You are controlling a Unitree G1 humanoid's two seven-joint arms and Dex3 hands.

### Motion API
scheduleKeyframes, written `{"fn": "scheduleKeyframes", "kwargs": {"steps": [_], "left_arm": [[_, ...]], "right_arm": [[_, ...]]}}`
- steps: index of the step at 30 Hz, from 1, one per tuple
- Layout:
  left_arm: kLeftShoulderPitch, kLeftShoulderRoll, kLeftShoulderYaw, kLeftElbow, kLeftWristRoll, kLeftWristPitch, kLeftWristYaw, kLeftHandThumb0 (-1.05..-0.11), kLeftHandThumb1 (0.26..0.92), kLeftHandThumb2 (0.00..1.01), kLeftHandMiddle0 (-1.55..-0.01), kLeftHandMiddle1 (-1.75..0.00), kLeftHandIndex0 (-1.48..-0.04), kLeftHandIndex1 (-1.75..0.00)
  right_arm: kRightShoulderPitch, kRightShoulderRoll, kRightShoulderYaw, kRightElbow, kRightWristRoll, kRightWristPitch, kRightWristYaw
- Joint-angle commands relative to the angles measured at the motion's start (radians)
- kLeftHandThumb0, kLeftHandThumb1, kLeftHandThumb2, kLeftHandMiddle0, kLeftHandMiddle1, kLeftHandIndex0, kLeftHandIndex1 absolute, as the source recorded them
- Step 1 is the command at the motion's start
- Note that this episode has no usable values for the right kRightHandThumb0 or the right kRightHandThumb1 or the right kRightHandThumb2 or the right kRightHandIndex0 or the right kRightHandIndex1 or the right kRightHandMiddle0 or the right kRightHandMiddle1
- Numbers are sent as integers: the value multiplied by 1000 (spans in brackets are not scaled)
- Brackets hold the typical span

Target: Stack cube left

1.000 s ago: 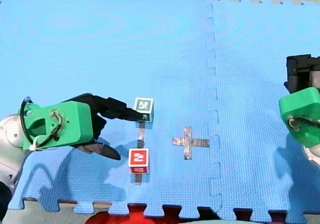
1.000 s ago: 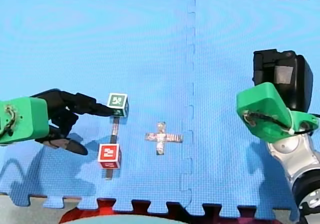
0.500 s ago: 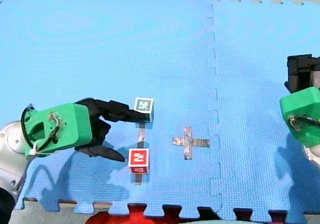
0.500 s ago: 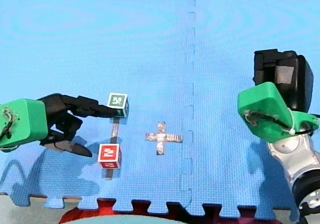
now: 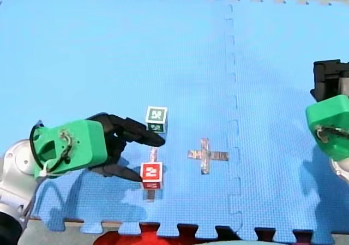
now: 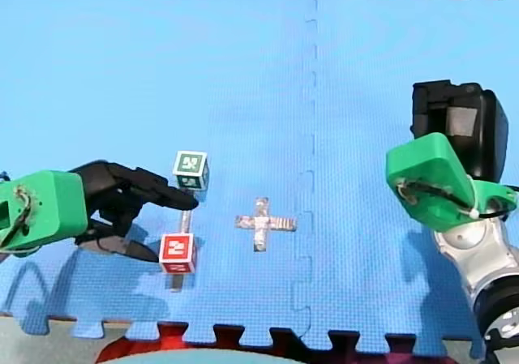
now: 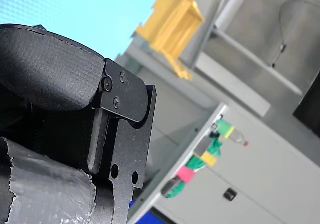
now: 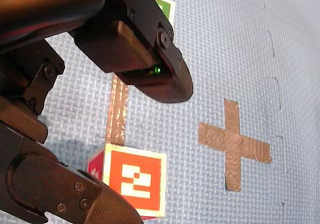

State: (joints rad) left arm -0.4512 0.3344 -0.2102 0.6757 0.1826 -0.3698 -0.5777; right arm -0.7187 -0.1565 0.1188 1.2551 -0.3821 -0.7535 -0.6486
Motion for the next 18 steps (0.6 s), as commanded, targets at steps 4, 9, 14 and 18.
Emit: {"fn": "scheduleKeyframes", "kwargs": {"steps": [4, 9, 14, 18], "left_arm": [[28, 12, -26, -49, 31, -1, 17, -559, 667, 1, -884, -1746, -853, -47], [42, 12, -50, -89, 62, 7, 32, -570, 667, 1, -889, -1746, -852, -36], [46, 14, -59, -114, 73, 27, 38, -585, 670, 2, -897, -1746, -848, -27], [45, 23, -68, -153, 86, 60, 33, -611, 674, 3, -904, -1746, -846, -19]], "right_arm": [[-3, -3, -4, -3, 5, 3, 0], [-6, -3, -7, -5, 8, 5, 4], [-8, -3, -8, -5, 8, 5, 6], [-9, -3, -8, -6, 6, 4, 2]]}}
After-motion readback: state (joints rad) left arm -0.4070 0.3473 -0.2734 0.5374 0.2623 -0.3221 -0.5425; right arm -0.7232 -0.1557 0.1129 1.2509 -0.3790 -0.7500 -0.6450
